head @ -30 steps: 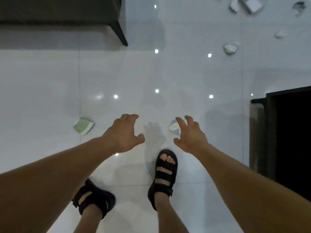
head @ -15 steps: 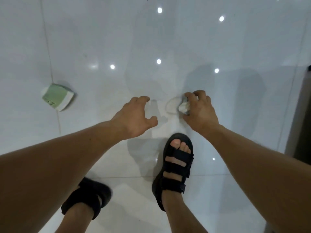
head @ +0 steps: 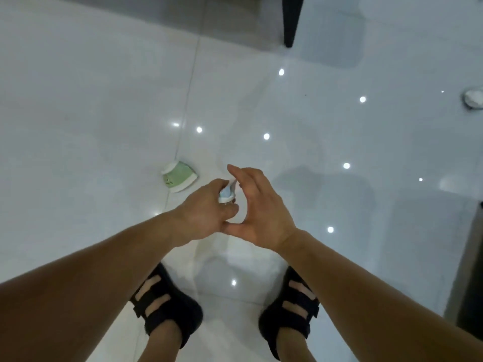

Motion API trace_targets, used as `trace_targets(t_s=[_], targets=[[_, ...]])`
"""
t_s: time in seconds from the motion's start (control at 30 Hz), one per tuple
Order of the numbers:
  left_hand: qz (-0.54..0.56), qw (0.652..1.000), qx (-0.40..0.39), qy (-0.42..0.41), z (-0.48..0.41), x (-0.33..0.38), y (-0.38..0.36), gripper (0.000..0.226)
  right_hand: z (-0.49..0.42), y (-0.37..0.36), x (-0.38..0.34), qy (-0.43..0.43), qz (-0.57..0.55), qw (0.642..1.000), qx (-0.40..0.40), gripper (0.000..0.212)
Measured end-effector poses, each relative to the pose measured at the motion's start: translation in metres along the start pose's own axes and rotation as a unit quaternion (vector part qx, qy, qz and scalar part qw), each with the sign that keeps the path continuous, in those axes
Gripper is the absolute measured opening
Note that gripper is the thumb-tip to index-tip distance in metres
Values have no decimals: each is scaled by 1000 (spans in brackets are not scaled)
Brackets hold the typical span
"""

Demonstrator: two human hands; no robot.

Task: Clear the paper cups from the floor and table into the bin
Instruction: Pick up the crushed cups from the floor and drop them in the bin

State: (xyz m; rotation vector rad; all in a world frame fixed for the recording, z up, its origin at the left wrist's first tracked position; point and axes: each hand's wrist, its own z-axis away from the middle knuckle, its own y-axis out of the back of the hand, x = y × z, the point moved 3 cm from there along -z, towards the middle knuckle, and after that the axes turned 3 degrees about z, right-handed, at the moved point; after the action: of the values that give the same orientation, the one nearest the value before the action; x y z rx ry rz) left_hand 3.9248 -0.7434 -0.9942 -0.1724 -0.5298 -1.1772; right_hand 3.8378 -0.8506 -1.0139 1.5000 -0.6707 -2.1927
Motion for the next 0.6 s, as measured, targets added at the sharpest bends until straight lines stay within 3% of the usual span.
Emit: trace_targets(t_s=[0.13,0.23,0.43,0.6], targets=[[-18,991,123,38,13,-68,64,52,-46,-48,-6,3,153,983,-99,102],[0,982,173,69,20,-119,97,65,-89,-87,-10,7,242,962,-129,95],[40,976,206,58,10,-177,119,69,-129,-159,-18,51,345,920,-177,96],[69,975,209,37,10,-182,115,67,-100,-170,-3,26,383,901,-202,68]])
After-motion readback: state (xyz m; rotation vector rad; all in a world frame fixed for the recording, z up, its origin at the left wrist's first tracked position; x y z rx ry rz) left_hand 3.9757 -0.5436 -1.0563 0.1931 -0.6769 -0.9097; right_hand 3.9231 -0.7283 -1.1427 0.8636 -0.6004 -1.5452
